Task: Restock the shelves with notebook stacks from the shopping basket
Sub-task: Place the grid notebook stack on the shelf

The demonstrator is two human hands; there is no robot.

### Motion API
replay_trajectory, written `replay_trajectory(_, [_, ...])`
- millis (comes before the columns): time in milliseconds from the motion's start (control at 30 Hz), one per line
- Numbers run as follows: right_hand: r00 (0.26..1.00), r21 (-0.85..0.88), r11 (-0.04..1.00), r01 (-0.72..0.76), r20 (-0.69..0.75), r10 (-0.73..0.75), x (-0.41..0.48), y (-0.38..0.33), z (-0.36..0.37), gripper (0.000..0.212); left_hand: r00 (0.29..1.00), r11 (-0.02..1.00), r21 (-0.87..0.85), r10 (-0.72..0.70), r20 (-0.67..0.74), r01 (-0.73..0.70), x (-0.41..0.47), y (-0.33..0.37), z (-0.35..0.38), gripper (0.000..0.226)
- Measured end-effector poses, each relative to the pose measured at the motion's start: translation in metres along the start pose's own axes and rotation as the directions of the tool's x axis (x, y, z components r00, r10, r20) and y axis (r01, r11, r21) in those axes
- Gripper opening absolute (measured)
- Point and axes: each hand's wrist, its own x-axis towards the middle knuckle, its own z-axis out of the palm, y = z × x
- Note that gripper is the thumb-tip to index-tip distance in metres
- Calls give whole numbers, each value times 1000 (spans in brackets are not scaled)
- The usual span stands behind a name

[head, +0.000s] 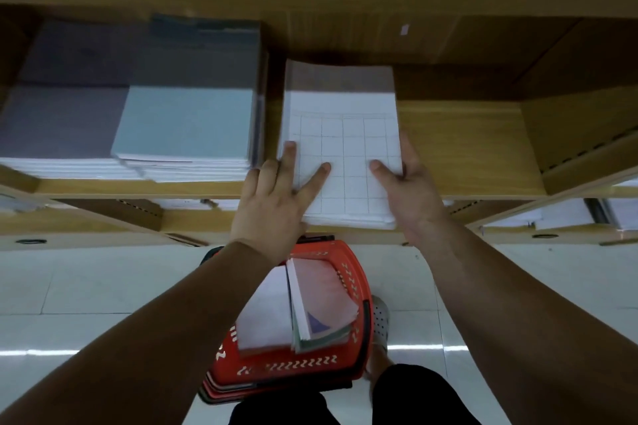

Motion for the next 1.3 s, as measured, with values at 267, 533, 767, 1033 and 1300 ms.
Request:
replay_trajectory(267, [999, 1, 1000, 13, 47, -13, 46, -26, 20, 60, 999, 993, 118, -25, 30, 22, 37, -27, -11, 100])
replay_trajectory(533, [1000, 8, 1000, 20, 13, -20, 70, -34, 40, 41, 993, 996, 82, -44, 110, 35, 63, -44, -21, 104])
replay_trajectory(767, [978, -24, 995, 97, 189, -91, 40, -22, 23, 96, 985, 987, -6, -161, 54, 162, 51, -69, -24, 110])
replay_trajectory(1033, [983, -661, 729, 180, 157, -101, 37, -20, 29, 146, 987, 988, -4, -154, 55, 154, 53, -87, -8, 112])
replay_trajectory(1300, [984, -652, 739, 169, 152, -91, 39, -24, 30, 146, 984, 987, -9, -161, 77, 162, 54, -85, -13, 109])
